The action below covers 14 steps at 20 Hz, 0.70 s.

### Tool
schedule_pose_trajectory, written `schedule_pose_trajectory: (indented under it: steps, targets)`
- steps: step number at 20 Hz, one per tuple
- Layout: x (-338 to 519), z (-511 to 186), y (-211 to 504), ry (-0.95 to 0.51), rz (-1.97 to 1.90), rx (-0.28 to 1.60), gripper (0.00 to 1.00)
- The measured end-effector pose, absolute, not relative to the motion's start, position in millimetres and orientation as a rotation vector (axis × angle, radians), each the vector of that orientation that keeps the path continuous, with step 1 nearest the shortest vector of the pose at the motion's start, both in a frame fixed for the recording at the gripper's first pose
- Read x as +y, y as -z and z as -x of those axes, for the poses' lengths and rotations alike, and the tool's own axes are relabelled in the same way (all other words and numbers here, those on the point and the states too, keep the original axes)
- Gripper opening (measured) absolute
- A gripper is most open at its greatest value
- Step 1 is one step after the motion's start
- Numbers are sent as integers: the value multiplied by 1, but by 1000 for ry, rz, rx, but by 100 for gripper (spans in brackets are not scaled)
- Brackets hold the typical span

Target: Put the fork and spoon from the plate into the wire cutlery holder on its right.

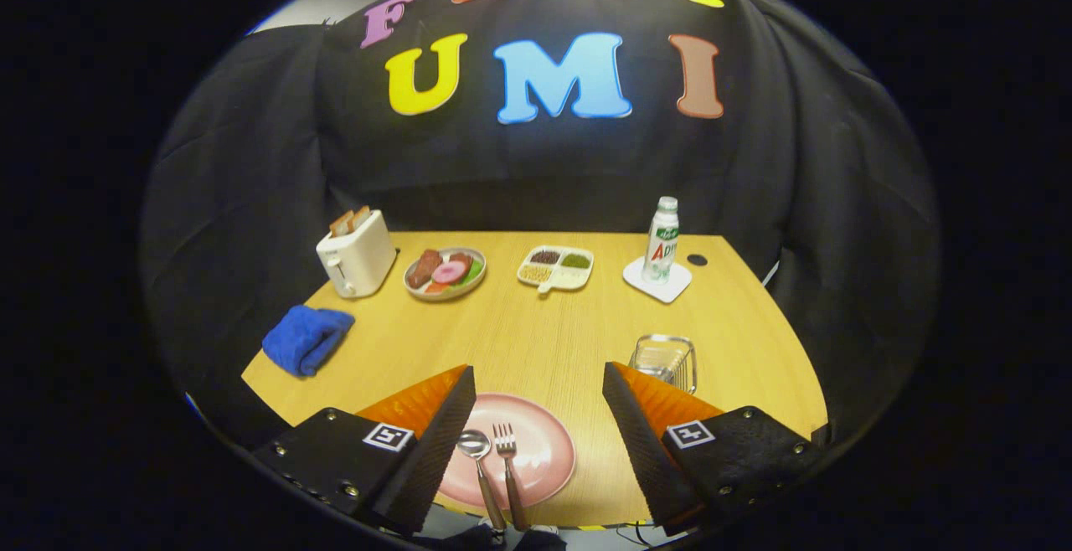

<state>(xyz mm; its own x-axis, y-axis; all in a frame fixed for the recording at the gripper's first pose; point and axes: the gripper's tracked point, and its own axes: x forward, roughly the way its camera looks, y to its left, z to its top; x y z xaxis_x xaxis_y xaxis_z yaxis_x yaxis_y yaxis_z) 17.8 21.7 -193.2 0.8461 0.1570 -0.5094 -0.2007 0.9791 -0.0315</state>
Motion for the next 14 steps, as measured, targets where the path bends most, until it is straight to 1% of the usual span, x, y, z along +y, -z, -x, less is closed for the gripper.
schedule_pose_trajectory:
  steps: [2,6,7,14]
  targets:
    - [22,-9,231,-209,114,632,86]
    - [20,2,288,-239,201,766,84]
    - [21,5,297,-244,211,791,69]
    - [16,21,345,-281,292,937,68]
